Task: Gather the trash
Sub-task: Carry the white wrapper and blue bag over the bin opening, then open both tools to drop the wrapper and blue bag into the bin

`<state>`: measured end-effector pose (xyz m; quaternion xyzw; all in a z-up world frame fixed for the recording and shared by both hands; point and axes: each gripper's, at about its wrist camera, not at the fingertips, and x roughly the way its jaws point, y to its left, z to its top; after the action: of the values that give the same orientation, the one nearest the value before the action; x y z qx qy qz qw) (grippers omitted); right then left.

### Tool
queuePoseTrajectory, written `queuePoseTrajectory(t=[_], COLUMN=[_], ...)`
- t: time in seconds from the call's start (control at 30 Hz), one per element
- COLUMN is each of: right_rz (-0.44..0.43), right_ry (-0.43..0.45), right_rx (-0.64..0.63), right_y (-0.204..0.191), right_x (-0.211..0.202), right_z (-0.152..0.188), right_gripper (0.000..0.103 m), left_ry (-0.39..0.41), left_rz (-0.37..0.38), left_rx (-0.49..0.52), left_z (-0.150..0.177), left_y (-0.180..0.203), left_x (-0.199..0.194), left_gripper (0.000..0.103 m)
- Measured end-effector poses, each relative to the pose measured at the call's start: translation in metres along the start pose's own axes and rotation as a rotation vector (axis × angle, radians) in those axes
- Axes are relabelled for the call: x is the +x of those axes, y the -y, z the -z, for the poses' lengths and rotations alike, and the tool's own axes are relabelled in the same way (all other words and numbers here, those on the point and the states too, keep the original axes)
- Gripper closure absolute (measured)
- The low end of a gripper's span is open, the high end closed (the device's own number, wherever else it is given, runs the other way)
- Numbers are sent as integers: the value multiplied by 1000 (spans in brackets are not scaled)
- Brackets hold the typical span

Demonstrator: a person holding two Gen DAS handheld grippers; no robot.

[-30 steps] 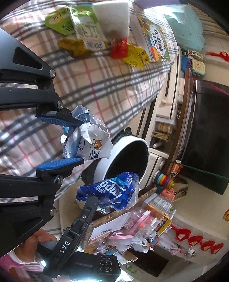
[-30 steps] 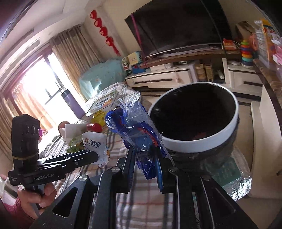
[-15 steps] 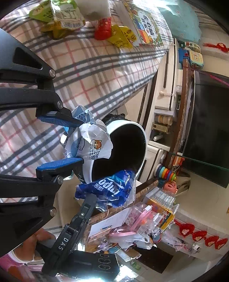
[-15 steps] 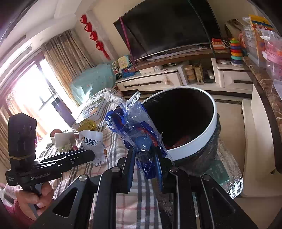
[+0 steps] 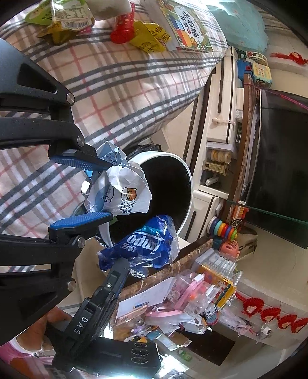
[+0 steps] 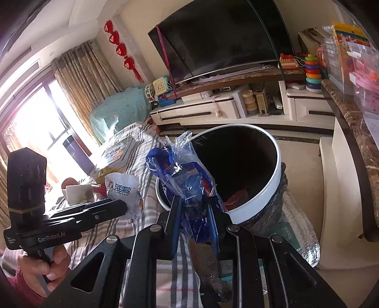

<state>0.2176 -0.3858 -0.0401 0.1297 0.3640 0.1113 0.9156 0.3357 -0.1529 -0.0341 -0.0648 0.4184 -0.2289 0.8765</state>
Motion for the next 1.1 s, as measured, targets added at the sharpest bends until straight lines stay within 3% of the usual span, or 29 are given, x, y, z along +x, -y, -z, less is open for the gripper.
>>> queuePoseTrajectory(t=[1.1], right_rz=[102], right_ry=[-21], right_rx=[-14], right_y=[26], right_x=[19], right_z=[-38], right_gripper=[84], left_ry=[-36], left_rz=[-27], left_rx=[34], left_z=[-53], left_y=[18], left_x=[58], left_gripper=[68])
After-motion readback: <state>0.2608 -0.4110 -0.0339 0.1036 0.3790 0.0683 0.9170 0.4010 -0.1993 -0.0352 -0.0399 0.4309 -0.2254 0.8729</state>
